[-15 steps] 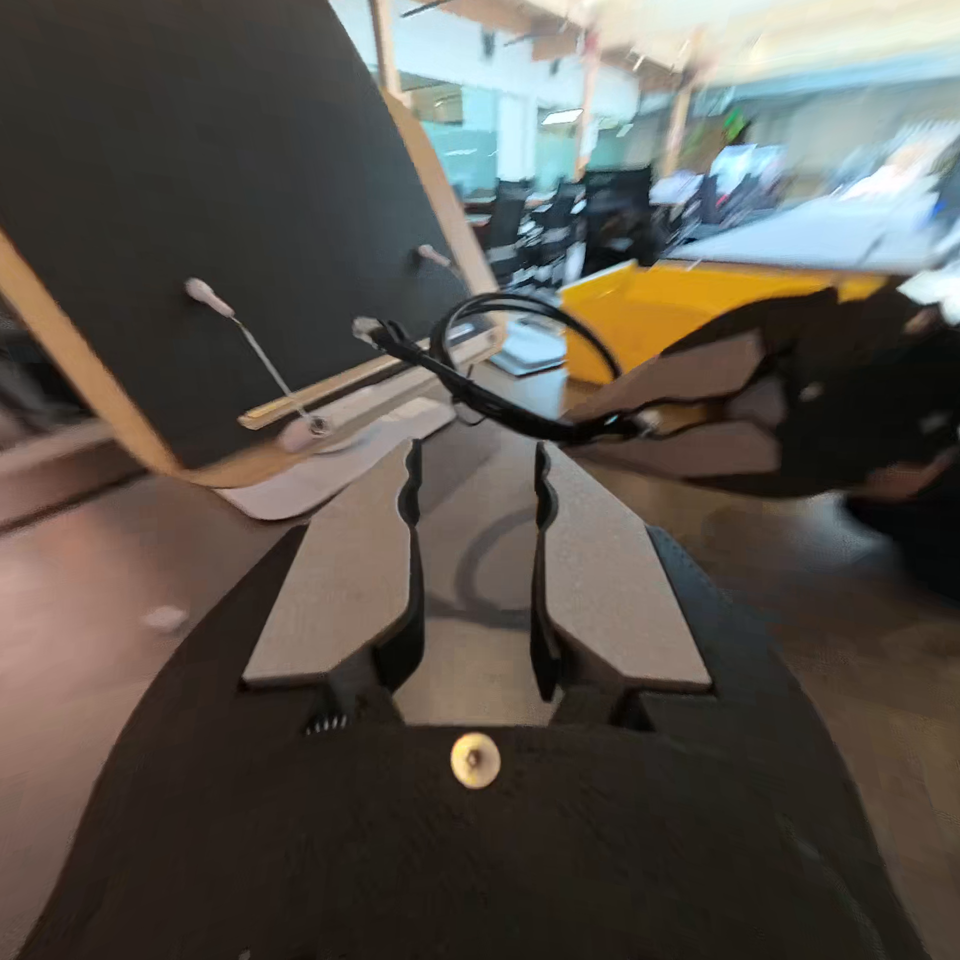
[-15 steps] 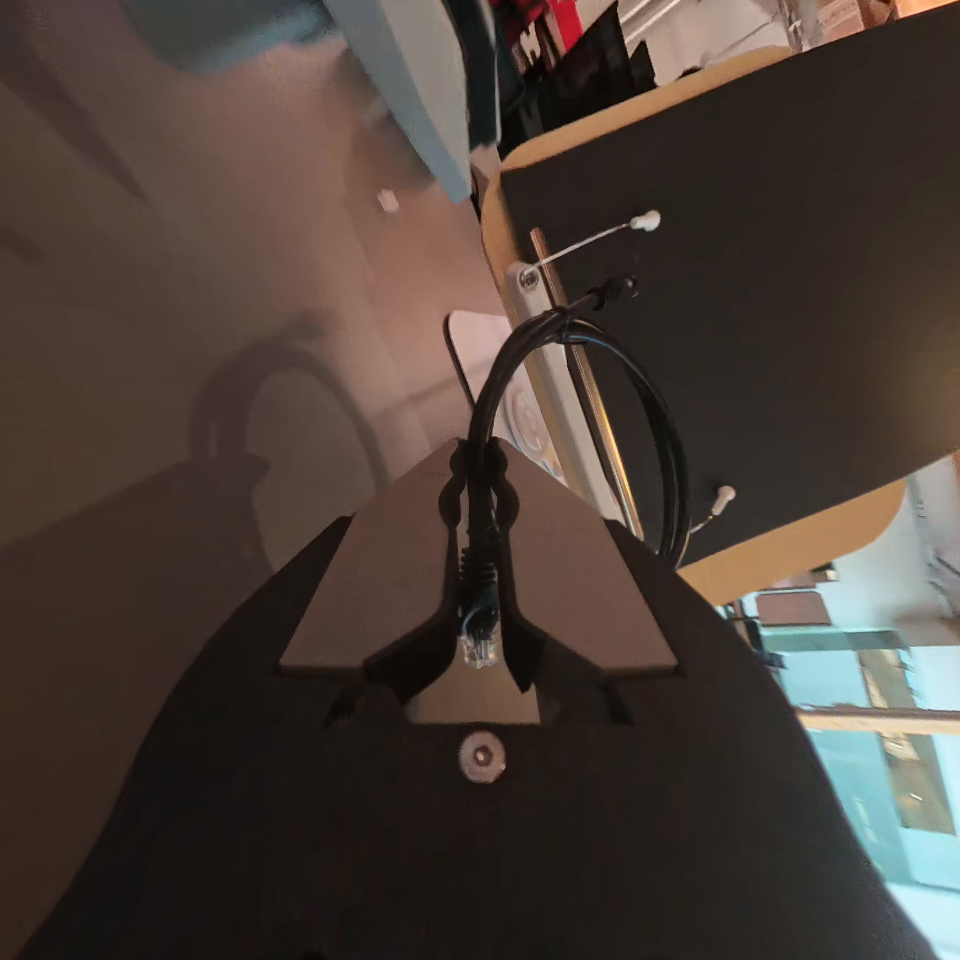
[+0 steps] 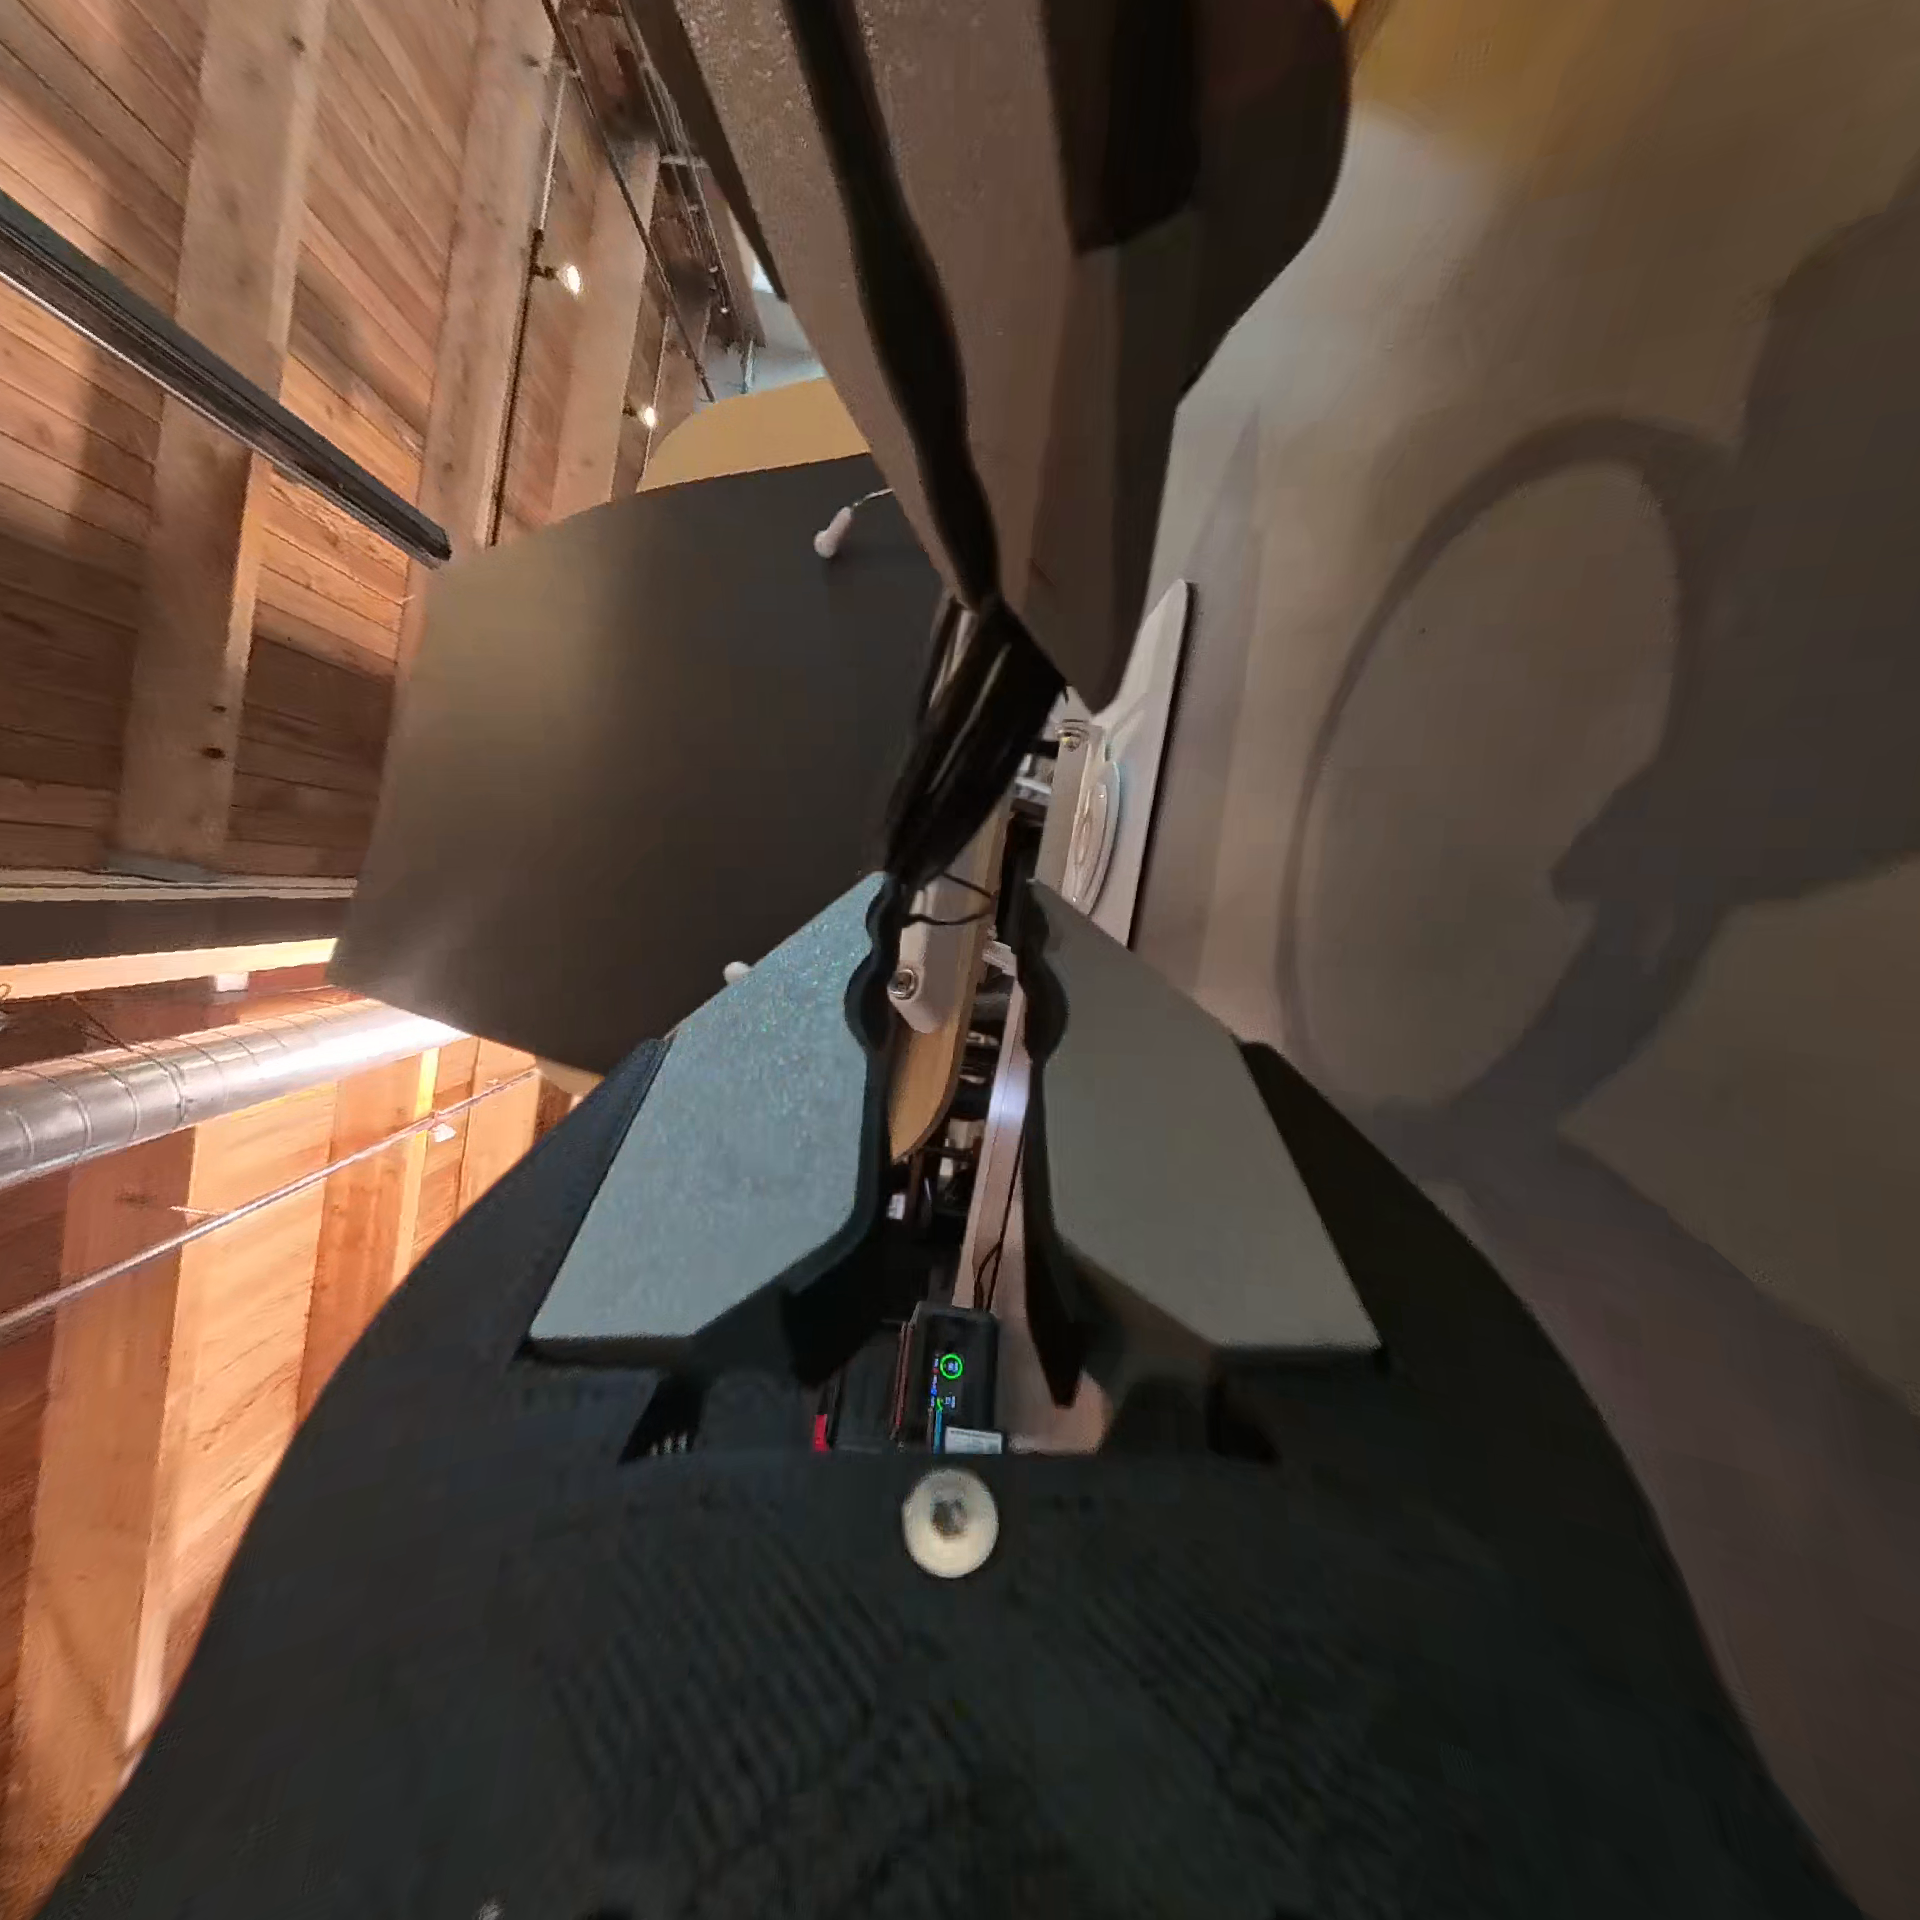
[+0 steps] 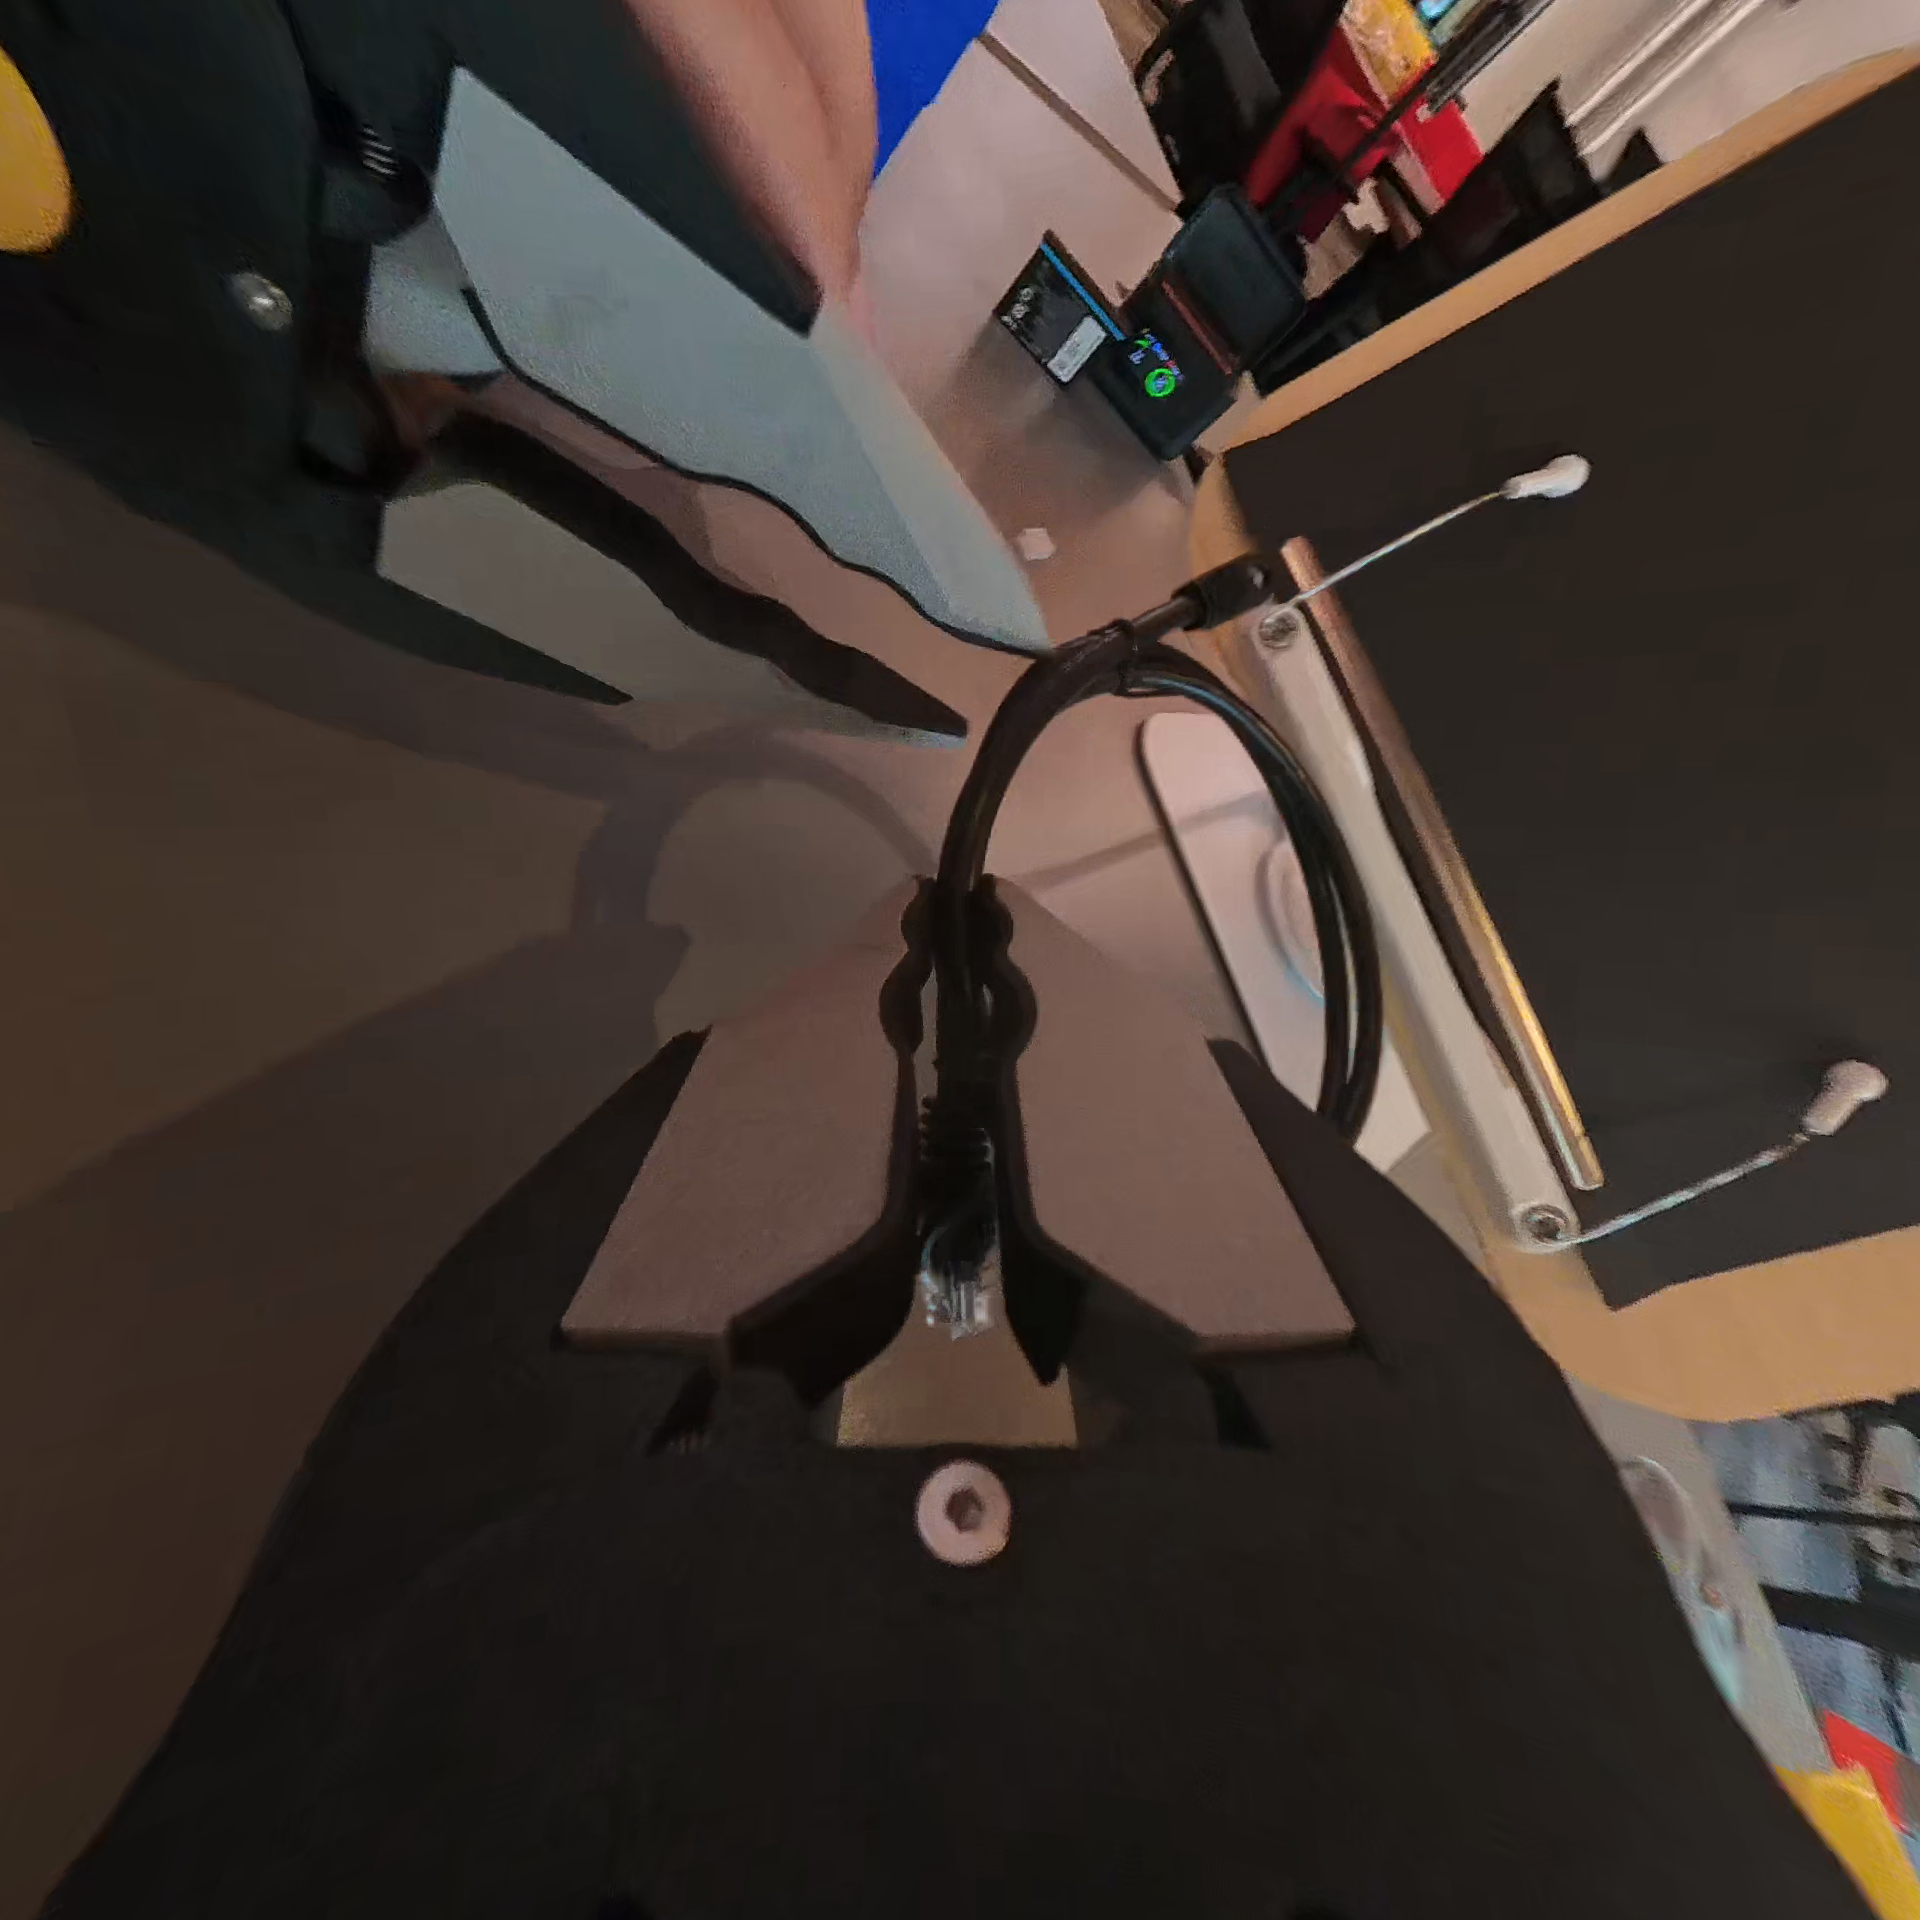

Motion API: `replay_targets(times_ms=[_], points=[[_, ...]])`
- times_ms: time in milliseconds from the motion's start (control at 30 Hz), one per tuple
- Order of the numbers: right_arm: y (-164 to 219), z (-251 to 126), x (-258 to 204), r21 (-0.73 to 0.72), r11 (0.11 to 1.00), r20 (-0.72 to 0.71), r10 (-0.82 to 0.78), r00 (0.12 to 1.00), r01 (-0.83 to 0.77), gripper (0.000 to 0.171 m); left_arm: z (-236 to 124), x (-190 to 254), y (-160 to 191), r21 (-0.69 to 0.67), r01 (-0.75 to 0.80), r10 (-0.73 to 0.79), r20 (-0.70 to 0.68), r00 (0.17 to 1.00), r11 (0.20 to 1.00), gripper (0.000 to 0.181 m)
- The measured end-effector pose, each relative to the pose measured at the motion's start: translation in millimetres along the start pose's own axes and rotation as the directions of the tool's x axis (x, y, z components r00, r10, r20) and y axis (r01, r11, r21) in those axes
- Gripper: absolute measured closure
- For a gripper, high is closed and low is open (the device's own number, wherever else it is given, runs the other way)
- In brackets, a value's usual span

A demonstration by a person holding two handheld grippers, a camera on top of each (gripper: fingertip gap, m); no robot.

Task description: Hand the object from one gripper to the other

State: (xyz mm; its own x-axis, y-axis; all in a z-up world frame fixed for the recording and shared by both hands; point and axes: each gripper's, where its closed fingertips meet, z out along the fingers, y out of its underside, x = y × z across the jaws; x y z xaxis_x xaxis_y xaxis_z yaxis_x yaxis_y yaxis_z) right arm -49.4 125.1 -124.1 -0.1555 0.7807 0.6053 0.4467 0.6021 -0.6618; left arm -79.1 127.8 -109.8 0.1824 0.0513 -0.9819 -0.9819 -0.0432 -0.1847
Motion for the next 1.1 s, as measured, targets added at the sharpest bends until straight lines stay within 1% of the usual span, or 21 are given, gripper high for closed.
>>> replay_targets(times_ms=[33, 100, 167, 267, 333, 367, 433, 500, 533, 600, 633, 667, 733, 800, 867, 900, 933, 967, 1000, 1033, 1100], points=[[1, 0, -6, 0.003, 1.0, 0.044, 0.008, 0.999, -0.008, 0.168, 0, -2, -1, 0.0, 0.004, -0.004, 0.009, 1.0, 1.0, 0.162], [2, 0, -13, -0.001, 0.999, 0.103, 0.033, 0.994, -0.033, 0.168, -1, -5, -3, 0.002, 0.0, 0.0, 0.014, 1.0, 1.0, 0.155], [0, -2, -16, 0.016, 0.999, 0.136, 0.047, 0.99, -0.049, 0.168, -2, 0, -3, 0.012, -0.007, 0.007, -0.001, 1.0, 1.0, 0.159], [-16, -8, -23, 0.099, 0.991, 0.203, 0.074, 0.976, -0.096, 0.167, -2, -4, -4, 0.014, -0.02, 0.02, 0.018, 1.0, 1.0, 0.164], [-23, -13, -18, 0.152, 0.977, 0.211, 0.118, 0.97, -0.151, 0.165, -3, -7, -4, 0.012, 0.071, -0.071, -0.011, 0.997, 0.997, 0.167], [-29, -17, -11, 0.194, 0.963, 0.2, 0.145, 0.969, -0.185, 0.164, -3, -8, -3, 0.008, 0.169, -0.168, -0.05, 0.984, 0.986, 0.168], [-40, -30, 7, 0.287, 0.927, 0.158, 0.202, 0.966, -0.241, 0.155, -4, -11, -1, -0.006, 0.412, -0.408, -0.149, 0.901, 0.911, 0.169], [-50, -51, 32, 0.412, 0.859, 0.115, 0.281, 0.953, -0.304, 0.148, -3, -16, 8, -0.036, 0.605, -0.598, -0.205, 0.775, 0.796, 0.17], [-54, -63, 44, 0.477, 0.811, 0.109, 0.329, 0.938, -0.34, 0.153, -3, -20, 12, -0.034, 0.679, -0.668, -0.218, 0.711, 0.734, 0.17], [-55, -85, 67, 0.583, 0.698, 0.13, 0.425, 0.896, -0.416, 0.169, -5, -32, 18, -0.013, 0.799, -0.778, -0.237, 0.581, 0.601, 0.171], [-54, -93, 74, 0.613, 0.651, 0.151, 0.46, 0.875, -0.448, 0.17, -6, -39, 20, -0.004, 0.849, -0.823, -0.246, 0.512, 0.529, 0.171], [-52, -97, 78, 0.617, 0.628, 0.173, 0.479, 0.86, -0.474, 0.167, -8, -45, 22, 0.004, 0.89, -0.859, -0.258, 0.441, 0.456, 0.171], [-47, -90, 75, 0.571, 0.649, 0.196, 0.486, 0.852, -0.502, 0.154, -10, -56, 25, 0.03, 0.943, -0.903, -0.28, 0.326, 0.331, 0.171], [-47, -76, 66, 0.52, 0.684, 0.208, 0.479, 0.853, -0.511, 0.131, -13, -63, 27, 0.045, 0.969, -0.922, -0.3, 0.244, 0.242, 0.172], [-49, -61, 54, 0.472, 0.723, 0.215, 0.46, 0.862, -0.504, 0.125, -15, -66, 25, 0.057, 0.982, -0.923, -0.336, 0.188, 0.179, 0.171], [-48, -52, 51, 0.449, 0.746, 0.19, 0.459, 0.868, -0.492, 0.124, -17, -67, 19, 0.061, 0.988, -0.914, -0.375, 0.155, 0.143, 0.171], [-47, -45, 50, 0.431, 0.764, 0.159, 0.46, 0.874, -0.481, 0.126, -18, -67, 12, 0.058, 0.993, -0.898, -0.424, 0.117, 0.102, 0.171], [-48, -39, 45, 0.419, 0.779, 0.152, 0.446, 0.882, -0.466, 0.134, -20, -67, 6, 0.05, 0.997, -0.883, -0.462, 0.08, 0.064, 0.171], [-52, -38, 37, 0.415, 0.795, 0.172, 0.409, 0.896, -0.442, 0.157, -19, -64, 3, 0.029, 0.999, -0.876, -0.48, 0.048, 0.039, 0.172], [-55, -38, 31, 0.416, 0.807, 0.186, 0.375, 0.908, -0.419, 0.165, -15, -59, 6, -0.003, 0.999, -0.888, -0.458, 0.029, 0.034, 0.171], [-56, -39, 32, 0.402, 0.825, 0.169, 0.36, 0.917, -0.398, 0.169, -11, -48, 11, -0.045, 0.997, -0.903, -0.427, 0.045, 0.07, 0.17]])
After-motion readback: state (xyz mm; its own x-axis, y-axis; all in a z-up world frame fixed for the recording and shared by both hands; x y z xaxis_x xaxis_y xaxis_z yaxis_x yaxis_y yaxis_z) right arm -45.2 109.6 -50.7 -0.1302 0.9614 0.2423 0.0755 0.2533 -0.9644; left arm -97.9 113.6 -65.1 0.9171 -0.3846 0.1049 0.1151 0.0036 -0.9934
